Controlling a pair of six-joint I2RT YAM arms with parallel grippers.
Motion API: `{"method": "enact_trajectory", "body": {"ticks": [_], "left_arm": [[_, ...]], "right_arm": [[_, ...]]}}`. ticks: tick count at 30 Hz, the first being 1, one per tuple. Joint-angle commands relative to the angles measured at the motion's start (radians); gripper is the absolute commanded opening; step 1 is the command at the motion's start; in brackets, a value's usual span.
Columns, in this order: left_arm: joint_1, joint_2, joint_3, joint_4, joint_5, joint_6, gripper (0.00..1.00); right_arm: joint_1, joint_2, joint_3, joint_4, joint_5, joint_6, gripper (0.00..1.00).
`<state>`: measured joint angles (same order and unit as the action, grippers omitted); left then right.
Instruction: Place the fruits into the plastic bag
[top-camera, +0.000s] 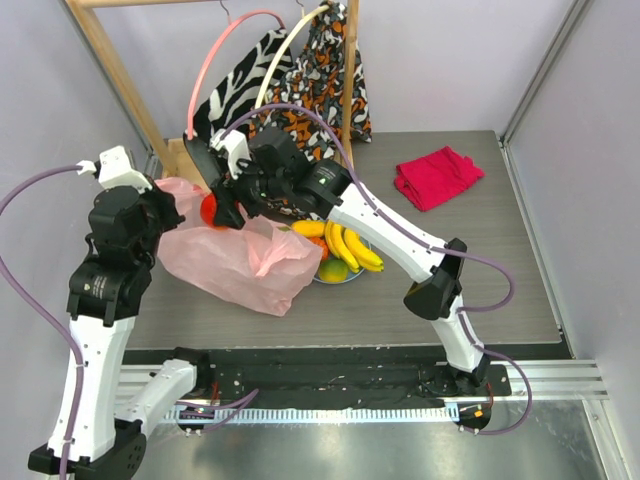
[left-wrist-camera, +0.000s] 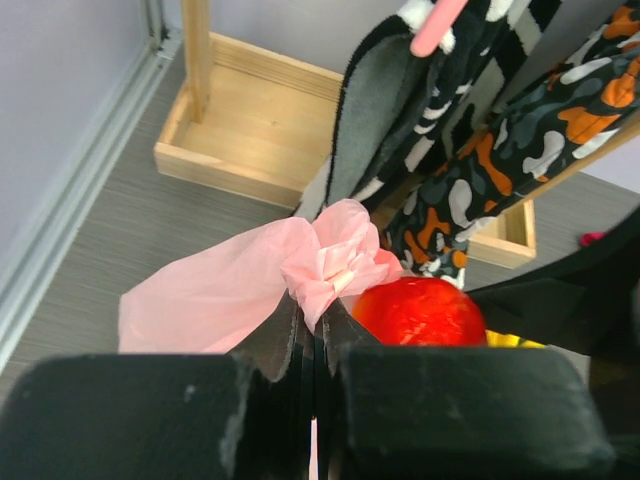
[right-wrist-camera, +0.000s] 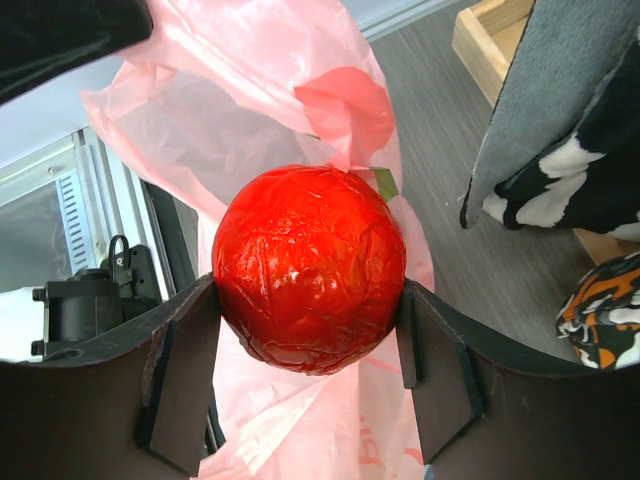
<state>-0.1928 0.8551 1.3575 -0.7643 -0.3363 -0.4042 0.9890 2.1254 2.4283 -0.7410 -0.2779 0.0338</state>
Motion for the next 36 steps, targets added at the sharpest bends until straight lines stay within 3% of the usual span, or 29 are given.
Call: {"method": "enact_trajectory", "body": {"ticks": [1, 14, 24, 36], "left_arm": [[0.007, -0.019, -0.018, 0.083, 0.066, -0.079, 0.0], [0.006, -0.039, -0.063, 0.108, 0.129, -0.191, 0.0], [0.007, -0.05, -0.101, 0.128, 0.183, -0.249, 0.0], [0.006, -0.07, -0.078, 0.114, 0.026, -0.193, 0.0]], "right_arm": [[0.002, 0.011, 0.054, 0.041, -0.006, 0.041, 0.1], [0.002, 0.013, 0.072, 0.098, 0.1, 0.094, 0.11], [0.005, 0.044, -0.067, 0.045, 0.104, 0.06, 0.1], [0.003, -0.059, -0.317, -0.034, 0.315, -0.028, 0.1]]}}
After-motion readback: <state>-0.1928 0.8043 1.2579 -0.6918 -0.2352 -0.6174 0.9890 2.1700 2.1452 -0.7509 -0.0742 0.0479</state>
